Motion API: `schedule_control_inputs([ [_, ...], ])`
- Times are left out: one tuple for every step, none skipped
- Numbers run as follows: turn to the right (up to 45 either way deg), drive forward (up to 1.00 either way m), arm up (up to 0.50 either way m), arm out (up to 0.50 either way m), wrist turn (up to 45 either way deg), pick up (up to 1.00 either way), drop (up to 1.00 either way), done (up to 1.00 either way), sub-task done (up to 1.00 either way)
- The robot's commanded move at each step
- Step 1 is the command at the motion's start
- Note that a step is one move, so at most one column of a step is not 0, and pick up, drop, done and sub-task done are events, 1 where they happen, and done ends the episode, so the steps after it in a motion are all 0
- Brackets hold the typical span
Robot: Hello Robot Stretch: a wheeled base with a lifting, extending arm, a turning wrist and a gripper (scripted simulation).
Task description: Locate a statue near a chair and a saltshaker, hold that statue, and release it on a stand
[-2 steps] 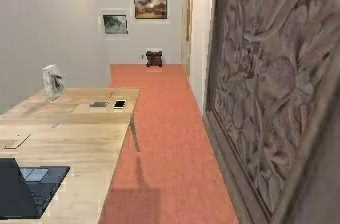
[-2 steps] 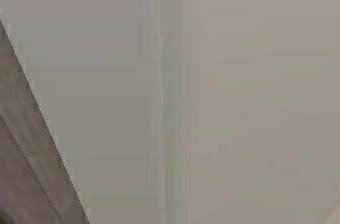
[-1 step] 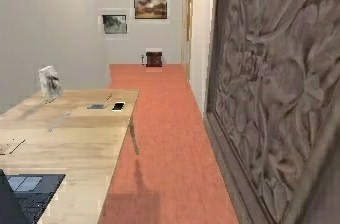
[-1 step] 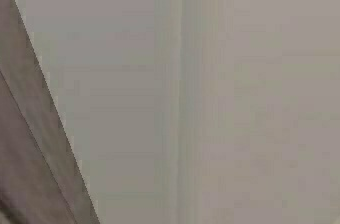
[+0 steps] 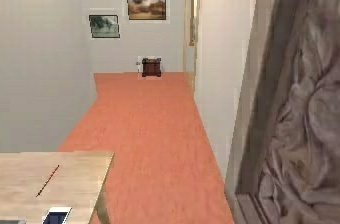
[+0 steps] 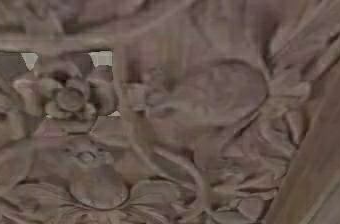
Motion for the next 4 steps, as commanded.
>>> schedule_control_inputs([
  [0.0,1.00,0.00,0.00,0.0,0.00,0.00,0.00,0.00],
  [3.0,0.00,0.00,0.00,0.0,0.00,0.00,0.00,0.00],
  [0.0,1.00,0.00,0.00,0.0,0.00,0.00,0.00,0.00],
  [0.0,1.00,0.00,0.00,0.0,0.00,0.00,0.00,0.00],
])
